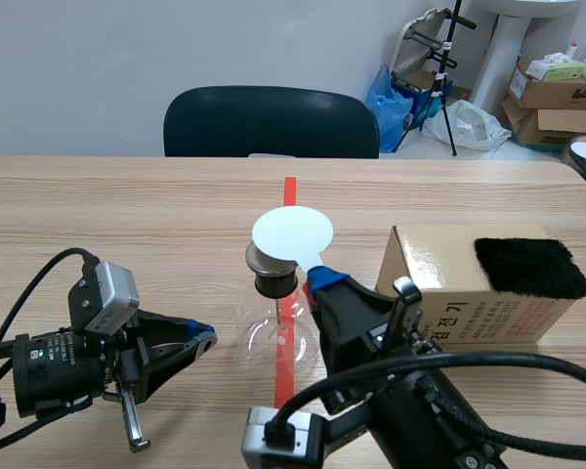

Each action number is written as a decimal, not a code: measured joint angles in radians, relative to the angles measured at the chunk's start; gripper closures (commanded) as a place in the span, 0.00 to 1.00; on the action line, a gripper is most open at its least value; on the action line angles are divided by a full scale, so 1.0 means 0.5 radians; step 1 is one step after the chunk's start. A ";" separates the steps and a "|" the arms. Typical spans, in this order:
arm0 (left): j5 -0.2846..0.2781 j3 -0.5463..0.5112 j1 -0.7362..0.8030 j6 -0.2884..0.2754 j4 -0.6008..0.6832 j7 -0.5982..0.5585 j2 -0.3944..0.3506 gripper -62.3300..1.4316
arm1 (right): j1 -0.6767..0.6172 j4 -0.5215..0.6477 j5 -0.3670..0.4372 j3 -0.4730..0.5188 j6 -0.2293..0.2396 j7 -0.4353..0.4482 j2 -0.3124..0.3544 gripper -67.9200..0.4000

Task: Do the electroscope experiment

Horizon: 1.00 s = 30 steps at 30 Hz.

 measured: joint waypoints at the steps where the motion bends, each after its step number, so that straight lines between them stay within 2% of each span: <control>1: 0.000 0.000 0.000 0.000 0.000 0.000 0.000 0.91 | 0.000 0.000 0.000 0.000 0.000 -0.066 -0.001 0.98; 11: 0.000 0.000 0.000 0.000 0.000 0.000 0.000 0.91 | 0.000 0.000 0.000 0.000 0.000 -0.743 0.000 0.98; 15: 0.000 0.000 0.000 0.000 0.000 0.000 0.000 0.91 | 0.000 0.000 0.000 0.000 0.000 -0.954 0.000 0.98; 22: 0.000 0.000 0.000 0.000 0.000 0.000 0.000 0.91 | 0.000 0.000 0.000 0.000 0.000 -1.173 0.000 0.98; 30: 0.000 0.000 0.000 0.000 0.000 0.000 0.000 0.91 | 0.000 0.000 0.000 0.000 -0.001 -1.247 0.000 0.98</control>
